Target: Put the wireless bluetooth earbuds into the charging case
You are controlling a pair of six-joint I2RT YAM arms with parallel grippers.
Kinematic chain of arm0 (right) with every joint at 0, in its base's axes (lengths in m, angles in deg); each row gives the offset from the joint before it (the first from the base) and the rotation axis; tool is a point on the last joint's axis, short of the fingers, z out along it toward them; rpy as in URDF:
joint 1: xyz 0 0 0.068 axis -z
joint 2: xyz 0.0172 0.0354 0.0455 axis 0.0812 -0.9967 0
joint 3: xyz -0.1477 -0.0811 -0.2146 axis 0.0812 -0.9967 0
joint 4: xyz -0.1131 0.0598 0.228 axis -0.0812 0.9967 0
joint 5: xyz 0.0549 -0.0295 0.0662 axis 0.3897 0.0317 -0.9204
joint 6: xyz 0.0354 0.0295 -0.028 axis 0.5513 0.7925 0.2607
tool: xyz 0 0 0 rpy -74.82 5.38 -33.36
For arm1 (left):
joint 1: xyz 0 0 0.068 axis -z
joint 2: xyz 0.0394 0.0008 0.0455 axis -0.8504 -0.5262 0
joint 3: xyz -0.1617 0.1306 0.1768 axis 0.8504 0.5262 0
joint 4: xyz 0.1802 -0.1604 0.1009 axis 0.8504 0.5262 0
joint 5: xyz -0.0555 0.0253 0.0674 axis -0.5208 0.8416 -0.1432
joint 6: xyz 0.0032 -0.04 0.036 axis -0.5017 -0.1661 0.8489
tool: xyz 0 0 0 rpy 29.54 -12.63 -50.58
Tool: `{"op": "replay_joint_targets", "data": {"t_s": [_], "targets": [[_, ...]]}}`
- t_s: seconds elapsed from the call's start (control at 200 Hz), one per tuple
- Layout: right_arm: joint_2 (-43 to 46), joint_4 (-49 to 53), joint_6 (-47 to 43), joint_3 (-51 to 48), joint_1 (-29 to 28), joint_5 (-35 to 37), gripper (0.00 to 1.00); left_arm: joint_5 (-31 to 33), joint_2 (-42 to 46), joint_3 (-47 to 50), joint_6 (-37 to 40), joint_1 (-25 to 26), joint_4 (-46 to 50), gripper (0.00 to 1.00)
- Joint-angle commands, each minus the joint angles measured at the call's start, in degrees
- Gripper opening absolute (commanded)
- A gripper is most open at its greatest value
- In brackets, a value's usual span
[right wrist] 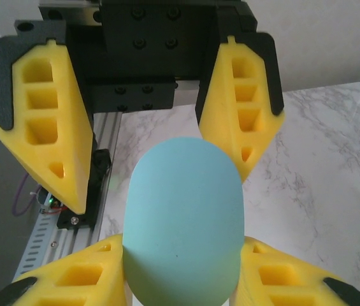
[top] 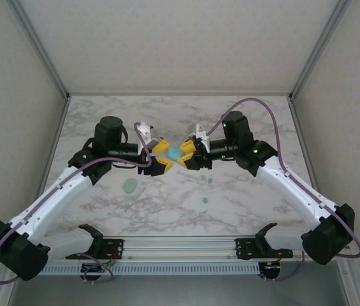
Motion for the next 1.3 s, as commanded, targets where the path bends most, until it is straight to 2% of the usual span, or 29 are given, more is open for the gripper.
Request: {"op": "replay_joint_targets", "data": {"t_s": [0.0, 0.14, 0.611, 0.811, 0.896, 0.951, 1.071, 1.201, 1.291], "targets": [[-0.4, -2.6, -0.1, 2.0, -0.7, -2.1, 0.34, -0.3, -0.7, -0.8, 0.5, 0.8, 0.5, 0.65], [-0.5, -2.6, -0.3, 2.1, -0.7, -1.9, 0.34, -0.2, -1.0, -1.1, 0.8, 0.9, 0.7, 0.61], [-0.9, -2.4, 0.6, 2.3, -0.9, -0.9, 0.36, -0.2, -1.2, -1.3, 1.6, 1.3, 0.9, 0.34], [-0.2, -1.9, 2.2, 2.3, -0.9, 4.3, 0.4, 0.7, -0.4, -0.4, 1.1, 1.3, 0.2, 0.26], [0.7, -1.6, 3.6, 2.1, -0.9, 7.6, 0.45, 3.2, 0.6, 1.4, -1.7, 1.3, -3.6, 0.2], [1.7, -2.2, 5.4, 1.6, -0.9, 10.3, 0.51, 5.2, 1.5, 3.1, -4.9, 1.3, -7.9, 0.2], [4.9, -6.2, 10.9, -1.8, -0.9, 15.1, 0.56, 10.1, 3.6, 7.4, -11.1, 1.3, -17.5, 0.18], [8.2, -11.2, 22.2, -5.3, -0.9, 21.6, 0.62, 14.1, 6.0, 12.0, -15.8, 1.4, -26.7, 0.17], [8.7, -13.3, 30.4, -6.3, -0.9, 19.8, 0.63, 16.1, 7.6, 15.0, -17.9, 1.7, -32.0, 0.17]]}}
